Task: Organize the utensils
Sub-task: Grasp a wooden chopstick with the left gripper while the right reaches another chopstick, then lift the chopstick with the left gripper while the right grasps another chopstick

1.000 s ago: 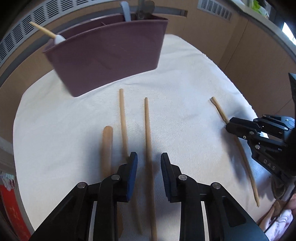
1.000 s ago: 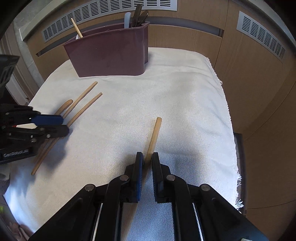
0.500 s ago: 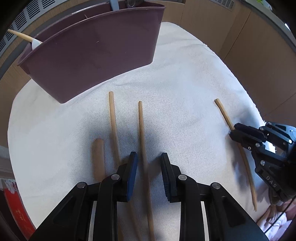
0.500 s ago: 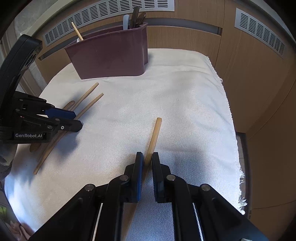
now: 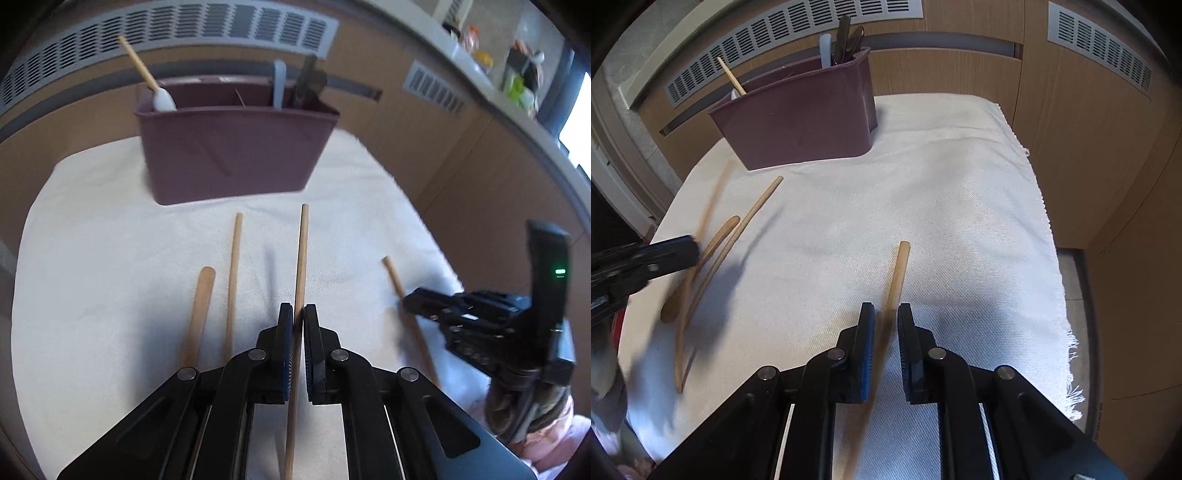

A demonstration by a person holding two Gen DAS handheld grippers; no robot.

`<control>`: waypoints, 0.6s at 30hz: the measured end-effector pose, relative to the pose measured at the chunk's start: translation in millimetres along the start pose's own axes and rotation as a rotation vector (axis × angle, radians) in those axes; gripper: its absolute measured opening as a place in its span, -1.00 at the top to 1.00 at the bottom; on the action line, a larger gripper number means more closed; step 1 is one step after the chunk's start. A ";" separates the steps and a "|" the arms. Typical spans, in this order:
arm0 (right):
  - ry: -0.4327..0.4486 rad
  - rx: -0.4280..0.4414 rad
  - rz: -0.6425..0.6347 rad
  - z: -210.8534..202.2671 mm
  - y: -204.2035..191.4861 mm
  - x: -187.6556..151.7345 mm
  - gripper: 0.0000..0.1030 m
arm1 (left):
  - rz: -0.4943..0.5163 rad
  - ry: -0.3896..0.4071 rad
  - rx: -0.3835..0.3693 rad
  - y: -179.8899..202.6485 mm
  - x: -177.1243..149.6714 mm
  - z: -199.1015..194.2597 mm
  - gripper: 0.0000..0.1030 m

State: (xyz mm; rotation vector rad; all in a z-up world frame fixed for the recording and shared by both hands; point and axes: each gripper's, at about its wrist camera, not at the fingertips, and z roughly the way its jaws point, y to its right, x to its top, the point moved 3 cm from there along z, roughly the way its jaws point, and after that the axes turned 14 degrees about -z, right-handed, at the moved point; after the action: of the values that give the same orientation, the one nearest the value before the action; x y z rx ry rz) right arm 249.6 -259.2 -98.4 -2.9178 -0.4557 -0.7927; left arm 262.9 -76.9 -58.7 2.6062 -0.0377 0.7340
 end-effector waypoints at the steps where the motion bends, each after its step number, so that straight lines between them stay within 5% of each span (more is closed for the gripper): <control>1: -0.015 -0.003 0.005 3.6 -1.1 1.9 0.74 | -0.016 0.028 -0.009 -2.7 0.6 -9.3 0.89; 6: -0.046 -0.048 -0.031 12.3 -10.6 7.5 0.84 | -0.051 0.141 -0.037 -9.4 0.9 -43.7 0.89; 9: -0.048 -0.042 -0.057 10.4 -18.0 7.0 0.86 | -0.052 0.143 -0.042 -12.4 -1.8 -47.9 0.89; 18: -0.001 -0.036 -0.059 -15.9 -17.7 3.8 0.86 | 0.022 -0.138 0.110 -13.9 0.8 25.6 0.75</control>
State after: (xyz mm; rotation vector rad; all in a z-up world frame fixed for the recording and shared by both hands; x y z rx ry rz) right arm 239.6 -243.9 -82.6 -2.9502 -0.5353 -0.8146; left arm 278.2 -74.8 -83.5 2.7622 -0.0685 0.5767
